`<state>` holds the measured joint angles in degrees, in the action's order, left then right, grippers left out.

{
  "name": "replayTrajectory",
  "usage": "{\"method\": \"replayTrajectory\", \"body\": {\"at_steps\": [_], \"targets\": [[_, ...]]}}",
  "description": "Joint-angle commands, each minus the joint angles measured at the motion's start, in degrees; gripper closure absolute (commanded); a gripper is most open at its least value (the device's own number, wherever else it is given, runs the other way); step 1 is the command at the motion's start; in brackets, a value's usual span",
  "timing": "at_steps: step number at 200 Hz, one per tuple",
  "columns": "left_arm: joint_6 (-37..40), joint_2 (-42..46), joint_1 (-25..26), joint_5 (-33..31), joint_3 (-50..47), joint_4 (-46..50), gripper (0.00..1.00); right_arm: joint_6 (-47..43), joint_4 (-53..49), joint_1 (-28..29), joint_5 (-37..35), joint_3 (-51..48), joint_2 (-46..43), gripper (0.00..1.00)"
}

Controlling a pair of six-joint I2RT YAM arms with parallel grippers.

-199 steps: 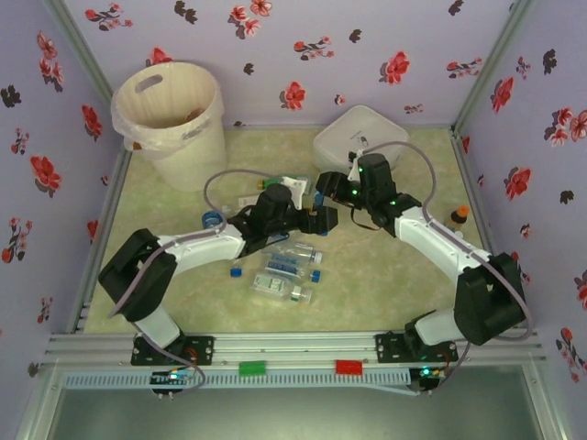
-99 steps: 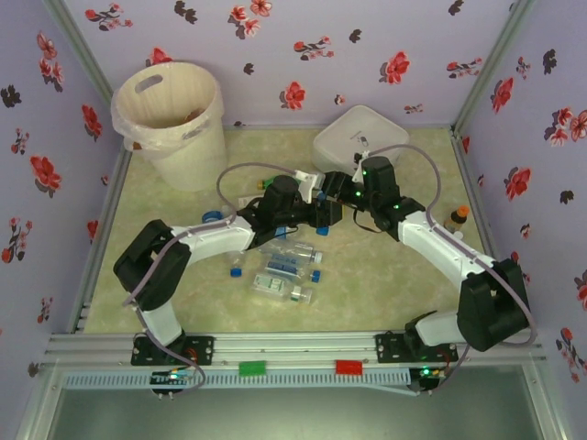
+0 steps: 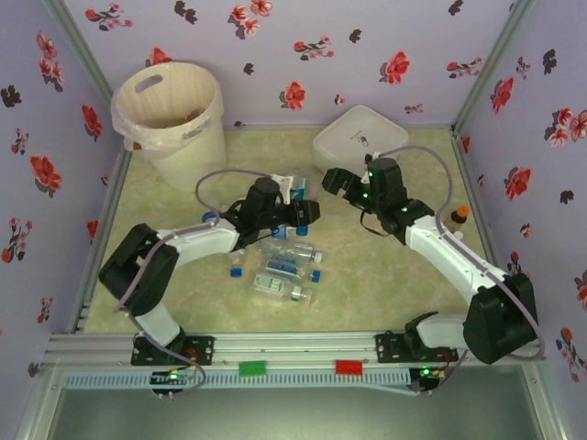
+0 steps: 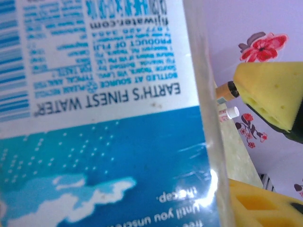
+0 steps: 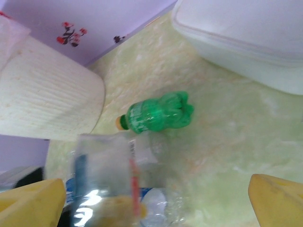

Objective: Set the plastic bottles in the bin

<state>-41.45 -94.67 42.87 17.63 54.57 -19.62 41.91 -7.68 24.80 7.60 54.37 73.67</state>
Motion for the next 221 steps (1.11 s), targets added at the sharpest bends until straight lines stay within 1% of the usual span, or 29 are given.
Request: {"method": "replayTrajectory", "body": {"at_steps": [1, 23, 42, 69, 98, 152, 188, 221], "targets": [[2.7, 6.6, -1.8, -3.8, 0.1, 4.4, 0.64, -3.2, -4.8, -1.1, -5.5, 1.8, -2.1, 0.0], [5.4, 11.1, -4.4, -5.5, 2.1, 10.7, 0.65, -4.7, -6.3, -1.2, -8.2, 0.8, -2.9, 0.0], [9.3, 13.8, -7.4, -5.7, 6.4, 17.1, 0.66, -4.7, -5.4, -1.3, -8.1, -1.1, -2.8, 0.0], [16.6, 14.5, -12.2, -8.0, 17.6, 29.1, 0.67, -4.1, -3.2, -1.2, -6.0, -3.9, -1.6, 0.0], [21.8, 12.5, -18.2, -8.6, 29.8, 38.3, 0.67, -2.9, -0.4, -1.1, -4.1, -7.1, 0.0, 0.0], [28.4, 3.7, -29.2, -9.2, 52.1, 47.0, 0.66, -3.0, 0.6, -0.1, -2.4, -9.3, 1.3, 0.0], [30.1, -7.8, -36.1, -9.5, 67.7, 54.3, 0.67, -4.1, -1.3, 0.7, -3.3, -9.4, 1.0, 0.0], [30.6, -19.8, -39.7, -10.1, 82.0, 63.3, 0.66, -4.2, -2.1, 1.1, -3.8, -9.7, 0.4, 0.0]]}}
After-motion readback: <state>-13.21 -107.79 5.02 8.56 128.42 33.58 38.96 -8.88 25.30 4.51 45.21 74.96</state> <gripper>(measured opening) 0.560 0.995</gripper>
